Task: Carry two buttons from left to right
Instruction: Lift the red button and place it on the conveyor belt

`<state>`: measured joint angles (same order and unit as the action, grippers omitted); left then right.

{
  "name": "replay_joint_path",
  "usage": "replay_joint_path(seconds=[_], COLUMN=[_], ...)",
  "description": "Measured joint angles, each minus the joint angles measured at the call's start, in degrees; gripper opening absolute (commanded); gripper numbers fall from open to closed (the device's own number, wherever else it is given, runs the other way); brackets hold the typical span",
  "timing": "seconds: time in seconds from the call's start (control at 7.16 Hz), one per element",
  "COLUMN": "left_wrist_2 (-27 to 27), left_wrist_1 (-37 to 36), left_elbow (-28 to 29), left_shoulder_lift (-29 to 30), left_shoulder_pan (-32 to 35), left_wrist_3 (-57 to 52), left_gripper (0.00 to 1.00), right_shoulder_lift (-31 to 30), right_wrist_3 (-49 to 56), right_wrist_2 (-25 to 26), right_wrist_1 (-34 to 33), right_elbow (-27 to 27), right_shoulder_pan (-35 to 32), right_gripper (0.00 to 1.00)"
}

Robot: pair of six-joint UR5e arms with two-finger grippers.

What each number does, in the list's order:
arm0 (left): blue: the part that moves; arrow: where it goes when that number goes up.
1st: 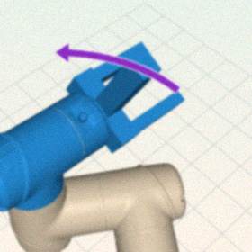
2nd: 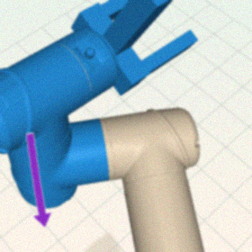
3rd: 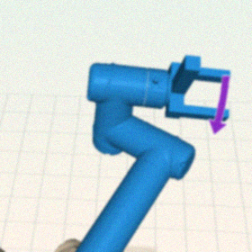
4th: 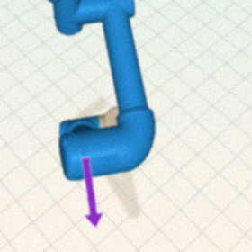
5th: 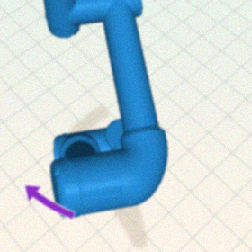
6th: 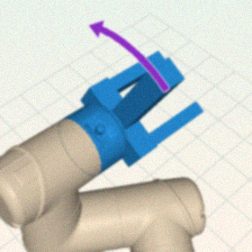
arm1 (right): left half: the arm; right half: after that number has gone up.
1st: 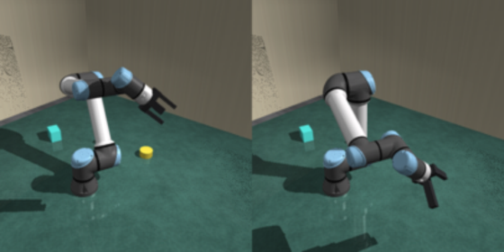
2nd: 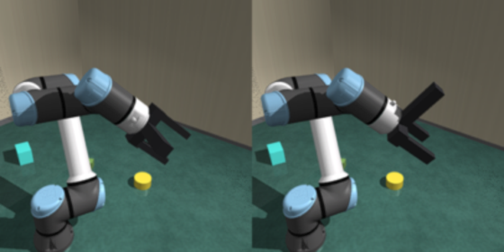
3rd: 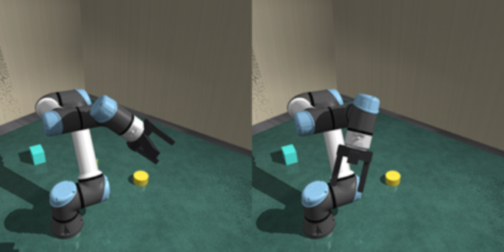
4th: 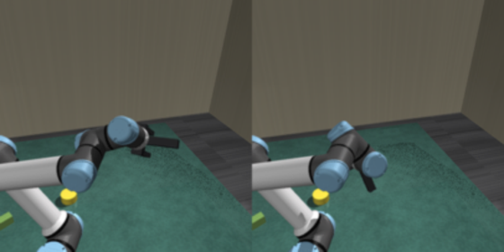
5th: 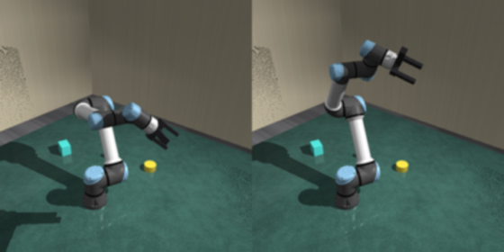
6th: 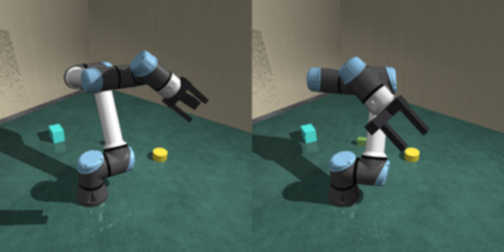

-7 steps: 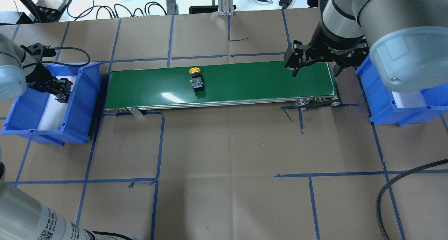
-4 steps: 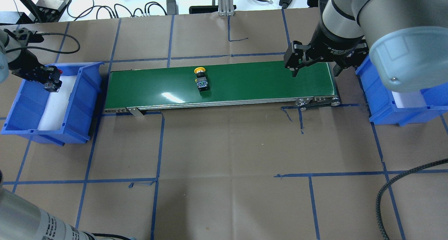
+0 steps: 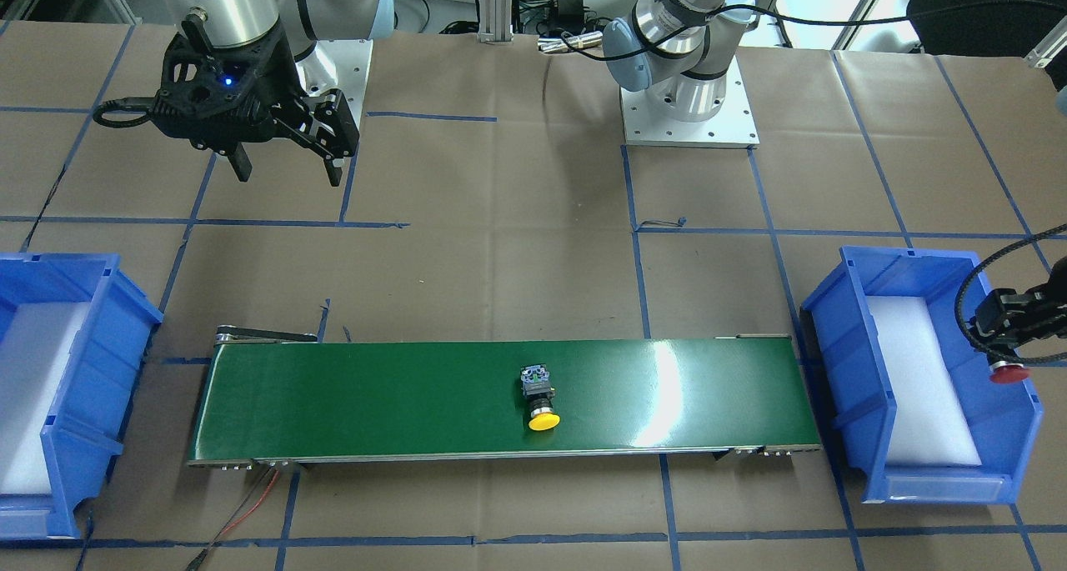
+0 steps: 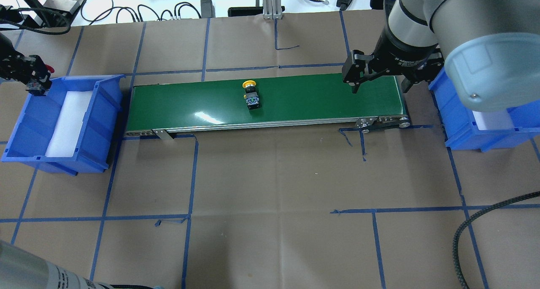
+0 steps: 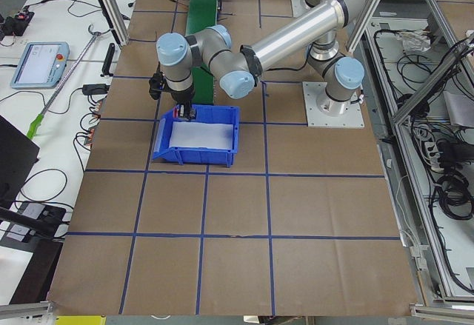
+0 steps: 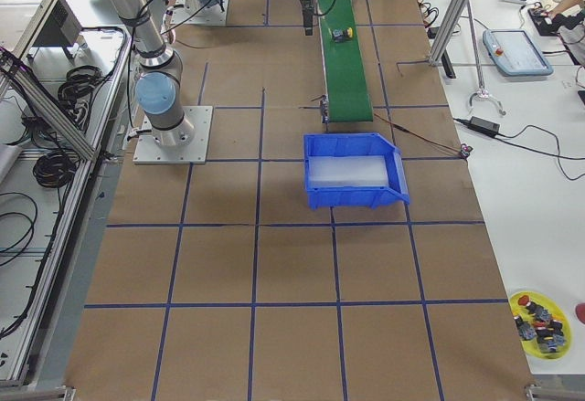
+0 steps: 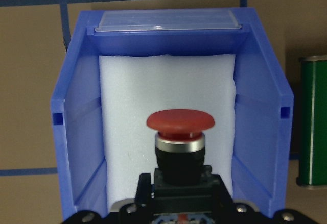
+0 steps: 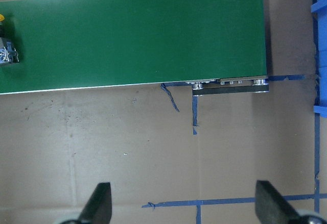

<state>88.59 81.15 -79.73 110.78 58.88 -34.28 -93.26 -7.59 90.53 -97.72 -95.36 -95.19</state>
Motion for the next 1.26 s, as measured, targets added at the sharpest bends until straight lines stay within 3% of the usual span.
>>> replay_joint_path(seconds=[0.98,1.26], left_wrist_2=[0.12,-0.08], left_wrist_1=[0.58,-2.7], left_elbow=[-1.81,-5.04], left_shoulder_lift=[-1.17,-0.17], left_shoulder_pan=[18.83,20.49], left_wrist_3=[22.35,23.74], left_gripper=[0.05,0.05], right_shoulder_lift=[0.04,0.09], right_wrist_3=[0.11,0.11], right_wrist_2=[0.0,0.0], right_wrist_1=[-0.08,-0.07], right_elbow=[-0.42,-0.55], right_shoulder_pan=[0.0,0.0], right_gripper=[1.0,1.0])
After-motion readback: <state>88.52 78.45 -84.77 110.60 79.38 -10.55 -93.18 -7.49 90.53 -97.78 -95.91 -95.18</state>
